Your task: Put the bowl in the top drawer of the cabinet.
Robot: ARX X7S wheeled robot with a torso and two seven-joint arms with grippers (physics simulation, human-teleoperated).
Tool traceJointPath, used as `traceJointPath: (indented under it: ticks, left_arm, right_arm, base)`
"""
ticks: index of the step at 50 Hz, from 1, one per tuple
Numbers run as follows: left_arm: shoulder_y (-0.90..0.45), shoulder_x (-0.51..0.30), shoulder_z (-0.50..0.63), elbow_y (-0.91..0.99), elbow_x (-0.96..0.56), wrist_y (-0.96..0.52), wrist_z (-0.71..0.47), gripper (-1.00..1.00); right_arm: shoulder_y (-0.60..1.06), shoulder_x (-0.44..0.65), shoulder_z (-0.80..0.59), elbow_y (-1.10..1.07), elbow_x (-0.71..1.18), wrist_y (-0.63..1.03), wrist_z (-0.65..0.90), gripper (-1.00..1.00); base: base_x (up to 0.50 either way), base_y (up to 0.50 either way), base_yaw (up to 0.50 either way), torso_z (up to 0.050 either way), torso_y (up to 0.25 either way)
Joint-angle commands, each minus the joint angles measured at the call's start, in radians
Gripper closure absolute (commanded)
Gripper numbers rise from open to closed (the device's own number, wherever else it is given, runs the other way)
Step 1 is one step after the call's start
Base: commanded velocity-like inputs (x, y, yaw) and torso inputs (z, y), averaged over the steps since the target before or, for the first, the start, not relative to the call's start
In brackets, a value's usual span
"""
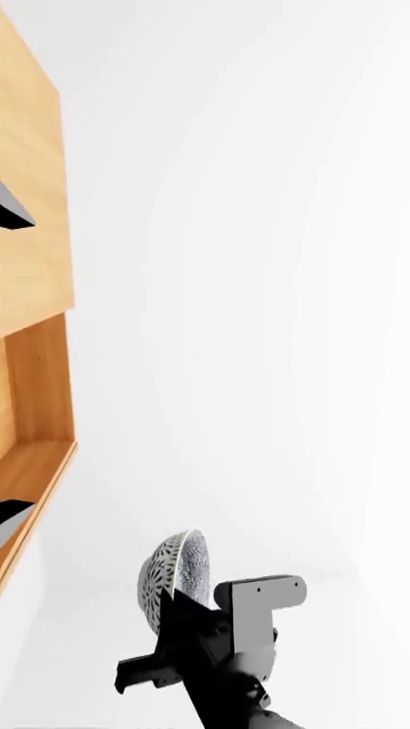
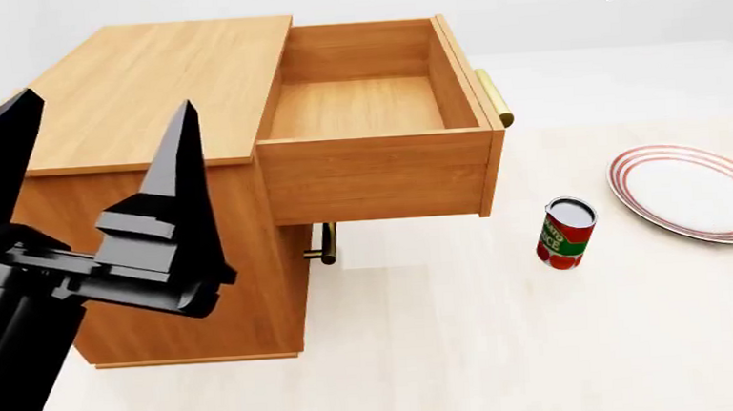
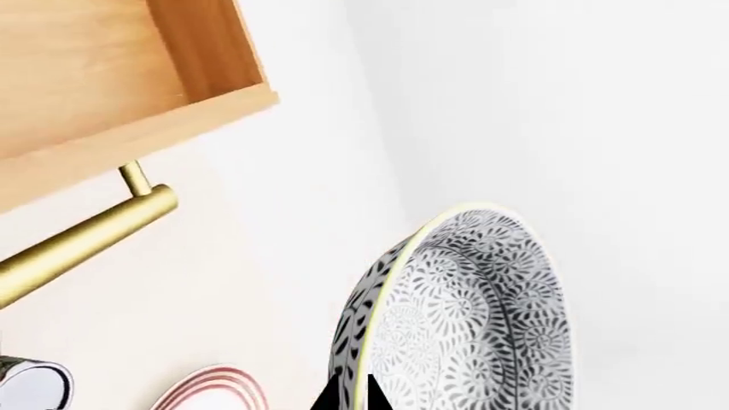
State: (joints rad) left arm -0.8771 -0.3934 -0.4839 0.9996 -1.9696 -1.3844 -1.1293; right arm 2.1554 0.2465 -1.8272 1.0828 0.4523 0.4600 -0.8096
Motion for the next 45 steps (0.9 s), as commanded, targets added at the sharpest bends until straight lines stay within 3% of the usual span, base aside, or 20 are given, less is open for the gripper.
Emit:
traceJointPath:
  ticks: [1, 13, 23, 45]
  left_arm:
    - [-0.009, -0.028, 0.014, 0.004, -0.035, 0.036, -0.029, -1.00]
    - [-0.017, -0.040, 0.024, 0.008, -0.060, 0.050, -0.050, -1.00]
    - [-0.028, -0.047, 0.017, 0.000, -0.061, 0.051, -0.053, -1.00]
    - [-0.041, -0.048, -0.059, 0.028, -0.111, 0.064, -0.027, -1.00]
  right_arm:
    - [-0.021, -0.172, 0.196, 0.226, -0.218, -0.234, -0.167, 1.00]
    - [-0.027, -0.246, 0.440, 0.226, -0.340, -0.346, -0.283, 1.00]
    - [-0.032, -0.246, 0.321, 0.129, -0.155, -0.354, -0.289, 1.00]
    - [-0.045, -0.246, 0.297, 0.000, -0.057, -0.299, -0.351, 1.00]
  base:
    - [0.00, 0.00, 0.00, 0.000, 0.000]
    - [0.00, 0.00, 0.00, 0.000, 0.000]
    - [0.00, 0.00, 0.00, 0.000, 0.001]
    - [0.00, 0.00, 0.00, 0.000, 0.000]
